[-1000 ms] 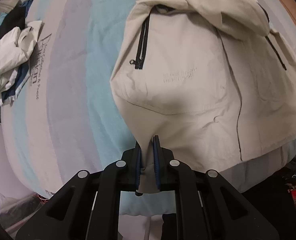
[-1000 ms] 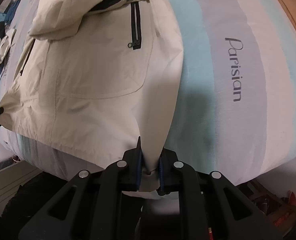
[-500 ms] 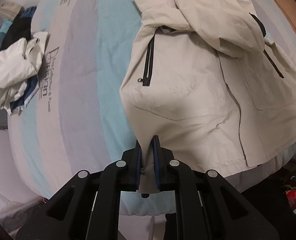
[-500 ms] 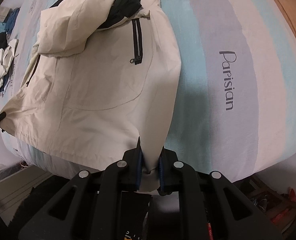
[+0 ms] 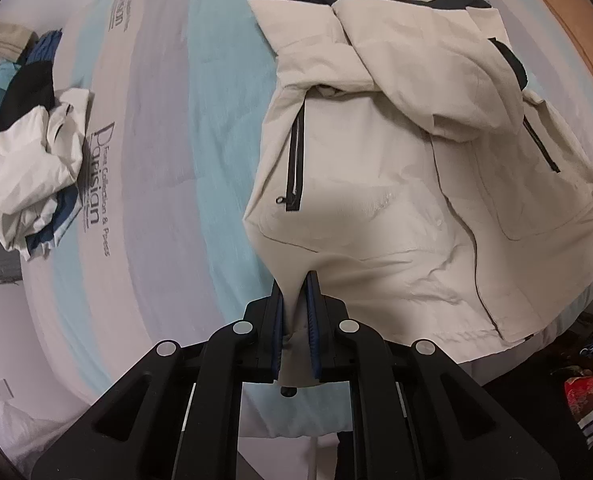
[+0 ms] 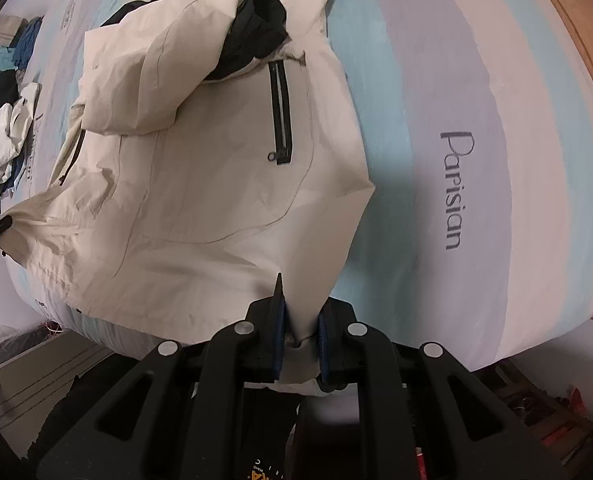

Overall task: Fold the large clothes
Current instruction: 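Lift the hem with both tools and fold it toward the hood, then carry the held hem with both tools over the folded jacket, then lower the hem onto the jacket and open both tools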

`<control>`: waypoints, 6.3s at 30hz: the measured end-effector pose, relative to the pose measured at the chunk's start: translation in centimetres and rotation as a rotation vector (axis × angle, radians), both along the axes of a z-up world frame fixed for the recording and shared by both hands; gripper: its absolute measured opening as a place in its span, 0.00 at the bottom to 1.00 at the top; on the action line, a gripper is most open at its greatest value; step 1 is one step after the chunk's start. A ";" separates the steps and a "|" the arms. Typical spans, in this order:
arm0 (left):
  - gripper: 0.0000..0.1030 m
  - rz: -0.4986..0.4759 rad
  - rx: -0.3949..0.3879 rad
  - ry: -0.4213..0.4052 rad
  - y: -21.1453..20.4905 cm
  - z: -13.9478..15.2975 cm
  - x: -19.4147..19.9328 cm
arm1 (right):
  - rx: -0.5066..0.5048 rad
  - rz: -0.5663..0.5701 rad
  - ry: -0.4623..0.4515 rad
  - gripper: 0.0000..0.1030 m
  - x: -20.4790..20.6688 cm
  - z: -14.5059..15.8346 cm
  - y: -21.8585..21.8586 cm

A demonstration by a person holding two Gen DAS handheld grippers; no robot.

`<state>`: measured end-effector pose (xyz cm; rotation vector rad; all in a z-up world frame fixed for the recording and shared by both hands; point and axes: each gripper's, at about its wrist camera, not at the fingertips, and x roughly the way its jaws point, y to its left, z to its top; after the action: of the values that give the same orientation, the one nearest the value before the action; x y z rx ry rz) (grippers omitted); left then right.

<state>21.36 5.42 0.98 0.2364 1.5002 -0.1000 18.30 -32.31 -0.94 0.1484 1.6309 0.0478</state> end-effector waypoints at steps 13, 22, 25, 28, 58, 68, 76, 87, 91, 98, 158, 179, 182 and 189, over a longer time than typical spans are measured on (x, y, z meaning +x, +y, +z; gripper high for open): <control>0.09 -0.043 0.003 -0.029 -1.1 1.1 4.7 | -0.001 0.017 -0.006 0.11 4.3 1.7 -0.2; 0.09 -0.035 -0.001 -0.032 -0.6 1.2 7.3 | -0.005 0.017 -0.001 0.11 7.7 1.7 -0.5; 0.09 -0.037 0.002 -0.037 -0.4 1.2 8.0 | -0.005 0.022 -0.010 0.11 8.7 2.0 -0.5; 0.09 -0.034 -0.002 -0.041 -0.4 1.3 8.9 | -0.005 0.025 -0.020 0.11 9.7 2.5 -0.5; 0.09 -0.028 -0.029 -0.168 -0.3 5.3 16.6 | -0.034 0.045 -0.204 0.11 18.4 8.2 0.7; 0.09 0.008 -0.034 -0.211 0.8 4.5 19.8 | -0.057 0.027 -0.257 0.11 21.8 8.1 0.9; 0.09 -0.009 -0.018 -0.233 0.2 3.8 22.3 | -0.076 0.021 -0.282 0.11 24.3 7.5 1.7; 0.09 -0.002 -0.021 -0.240 0.0 1.9 26.0 | -0.102 -0.018 -0.285 0.11 26.8 5.6 0.9; 0.09 0.009 -0.028 -0.250 0.1 1.7 27.4 | -0.112 -0.023 -0.286 0.10 28.0 5.0 1.0; 0.09 0.031 -0.035 -0.249 0.4 1.0 29.5 | -0.123 -0.032 -0.286 0.11 30.5 4.1 1.3; 0.76 0.111 -0.017 -0.347 0.7 -5.5 35.2 | -0.177 -0.059 -0.391 0.57 38.5 -3.1 1.8; 0.94 0.124 -0.212 -0.299 -6.9 -6.3 23.2 | -0.071 0.084 -0.449 0.76 27.4 -2.6 9.3; 0.94 0.139 -0.198 -0.293 -7.7 -8.4 23.3 | -0.061 0.099 -0.429 0.76 27.1 -4.4 10.8; 0.95 0.137 -0.189 -0.236 -8.1 -12.2 26.2 | -0.069 0.056 -0.371 0.76 30.0 -8.3 12.1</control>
<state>47.60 -2.67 -11.26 -0.0078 1.2590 -0.1000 48.35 -20.18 -9.22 0.0371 1.2644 0.0588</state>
